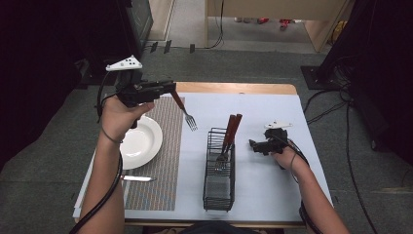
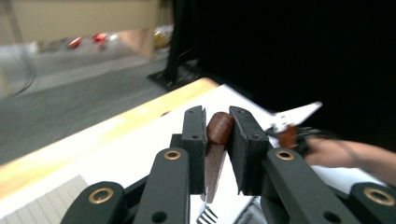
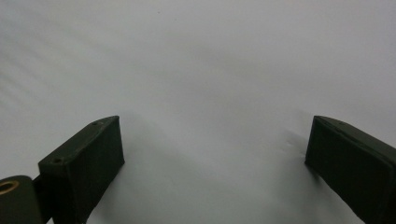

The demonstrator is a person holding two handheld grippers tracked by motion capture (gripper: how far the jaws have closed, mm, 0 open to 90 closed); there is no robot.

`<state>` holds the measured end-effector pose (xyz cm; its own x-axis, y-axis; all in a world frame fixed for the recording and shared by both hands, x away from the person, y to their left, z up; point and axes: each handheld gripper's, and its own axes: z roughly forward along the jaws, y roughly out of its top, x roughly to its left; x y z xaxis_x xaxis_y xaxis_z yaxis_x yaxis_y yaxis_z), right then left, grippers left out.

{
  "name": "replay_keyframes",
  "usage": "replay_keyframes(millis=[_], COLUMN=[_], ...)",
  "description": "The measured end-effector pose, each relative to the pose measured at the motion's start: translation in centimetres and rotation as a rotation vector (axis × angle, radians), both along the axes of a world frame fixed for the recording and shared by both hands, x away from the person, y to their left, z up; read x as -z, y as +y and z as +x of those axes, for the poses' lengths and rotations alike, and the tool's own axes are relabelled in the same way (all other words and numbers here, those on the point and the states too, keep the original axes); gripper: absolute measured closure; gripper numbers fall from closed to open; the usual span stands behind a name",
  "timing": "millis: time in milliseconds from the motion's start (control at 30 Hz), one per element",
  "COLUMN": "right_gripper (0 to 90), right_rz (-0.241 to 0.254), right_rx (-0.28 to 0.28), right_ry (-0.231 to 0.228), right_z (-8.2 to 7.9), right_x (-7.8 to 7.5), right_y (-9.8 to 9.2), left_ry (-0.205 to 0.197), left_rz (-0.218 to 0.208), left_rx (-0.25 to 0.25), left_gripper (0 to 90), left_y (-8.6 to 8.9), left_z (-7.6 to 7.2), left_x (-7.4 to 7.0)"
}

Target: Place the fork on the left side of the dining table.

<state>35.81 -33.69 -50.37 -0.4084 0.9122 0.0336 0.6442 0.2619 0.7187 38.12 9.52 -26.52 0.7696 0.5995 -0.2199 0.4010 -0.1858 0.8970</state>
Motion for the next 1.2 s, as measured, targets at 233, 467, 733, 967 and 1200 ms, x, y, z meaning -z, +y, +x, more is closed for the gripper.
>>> replay_keyframes(millis=[233,467,733,967,1200], right_gripper=[3.9,3.9,3.9,3.9,4.0], right_rz=[0.0,0.0,-0.001,0.0,0.001], right_rx=[0.001,0.001,-0.001,-0.001,0.001], right_ry=[0.0,0.001,-0.002,-0.002,-0.001], right_z=[0.0,0.0,0.0,0.0,0.0], right_x=[0.0,0.0,0.0,0.0,0.0], right_y=[0.0,0.0,0.0,0.0,0.0], left_ry=[0.058,0.068,0.118,0.111,0.108], left_rz=[0.023,0.032,0.003,-0.043,-0.082], left_rx=[-0.123,-0.239,-0.344,-0.447,-0.533], left_gripper=[78.2,78.2,78.5,78.7,78.6], left_y=[1.6,3.2,5.7,8.2,10.0], left_z=[2.6,4.3,6.7,7.8,8.1], left_x=[3.1,5.2,7.8,8.6,9.4])
